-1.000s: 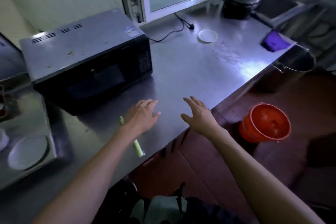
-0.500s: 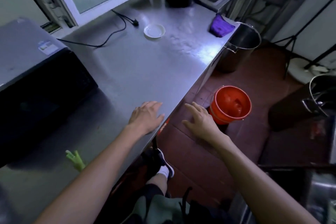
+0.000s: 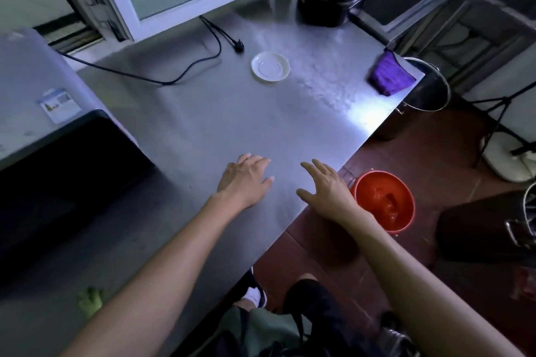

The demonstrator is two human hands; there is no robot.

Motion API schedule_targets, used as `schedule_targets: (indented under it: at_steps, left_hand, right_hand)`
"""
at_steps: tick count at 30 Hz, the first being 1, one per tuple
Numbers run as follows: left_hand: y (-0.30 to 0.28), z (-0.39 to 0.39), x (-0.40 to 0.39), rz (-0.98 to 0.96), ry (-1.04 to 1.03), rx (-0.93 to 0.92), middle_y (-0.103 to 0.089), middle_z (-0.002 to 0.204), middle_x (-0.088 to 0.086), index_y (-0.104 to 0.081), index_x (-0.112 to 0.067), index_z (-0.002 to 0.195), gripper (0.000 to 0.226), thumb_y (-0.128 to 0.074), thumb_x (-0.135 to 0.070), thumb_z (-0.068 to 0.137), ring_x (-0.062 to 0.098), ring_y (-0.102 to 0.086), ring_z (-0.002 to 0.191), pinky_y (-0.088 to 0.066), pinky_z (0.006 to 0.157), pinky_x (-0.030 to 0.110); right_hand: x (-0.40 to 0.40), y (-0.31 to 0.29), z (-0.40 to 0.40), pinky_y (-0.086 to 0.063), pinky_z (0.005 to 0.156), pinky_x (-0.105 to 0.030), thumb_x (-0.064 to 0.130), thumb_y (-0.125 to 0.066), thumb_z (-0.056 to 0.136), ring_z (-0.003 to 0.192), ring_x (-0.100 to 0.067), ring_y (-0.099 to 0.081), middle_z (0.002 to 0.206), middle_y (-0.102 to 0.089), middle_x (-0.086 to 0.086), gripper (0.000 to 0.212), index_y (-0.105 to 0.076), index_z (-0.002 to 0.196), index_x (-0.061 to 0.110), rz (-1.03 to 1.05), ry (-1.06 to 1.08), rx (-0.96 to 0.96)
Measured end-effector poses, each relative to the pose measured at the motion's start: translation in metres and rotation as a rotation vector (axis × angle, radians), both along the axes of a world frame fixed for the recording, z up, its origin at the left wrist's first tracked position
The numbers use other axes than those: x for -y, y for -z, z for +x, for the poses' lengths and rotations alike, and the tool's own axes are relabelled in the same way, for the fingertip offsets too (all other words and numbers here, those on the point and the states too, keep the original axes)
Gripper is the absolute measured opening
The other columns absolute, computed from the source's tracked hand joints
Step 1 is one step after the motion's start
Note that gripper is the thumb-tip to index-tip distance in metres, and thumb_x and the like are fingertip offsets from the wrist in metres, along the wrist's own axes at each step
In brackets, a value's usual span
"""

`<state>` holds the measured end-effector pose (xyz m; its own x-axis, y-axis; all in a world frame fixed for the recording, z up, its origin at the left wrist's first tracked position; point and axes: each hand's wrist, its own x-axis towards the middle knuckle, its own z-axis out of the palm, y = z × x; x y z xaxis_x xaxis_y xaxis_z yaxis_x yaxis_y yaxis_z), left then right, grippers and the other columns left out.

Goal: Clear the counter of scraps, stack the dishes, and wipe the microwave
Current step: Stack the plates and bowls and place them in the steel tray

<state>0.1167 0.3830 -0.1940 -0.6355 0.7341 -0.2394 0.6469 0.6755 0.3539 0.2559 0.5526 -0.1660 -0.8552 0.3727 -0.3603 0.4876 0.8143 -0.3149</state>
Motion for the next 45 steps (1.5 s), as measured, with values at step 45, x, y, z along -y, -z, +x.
schedule_targets:
  at_steps: [45]
  left_hand:
    - [0.032,-0.233,-0.181,-0.192,-0.538,0.111,-0.049,0.146,-0.002,-0.043,-0.021,0.143,0.053,-0.053,-0.042,0.096,0.024,-0.041,0.135,-0.044,0.101,0.046]
  right_hand:
    - [-0.223,0.109,-0.425,-0.015,0.116,-0.062,0.075,-0.068,0.069,0.151,-0.039,0.008,0.166,0.009,-0.007,0.115,-0.004,0.155,0.035,0.134,-0.653,0.078]
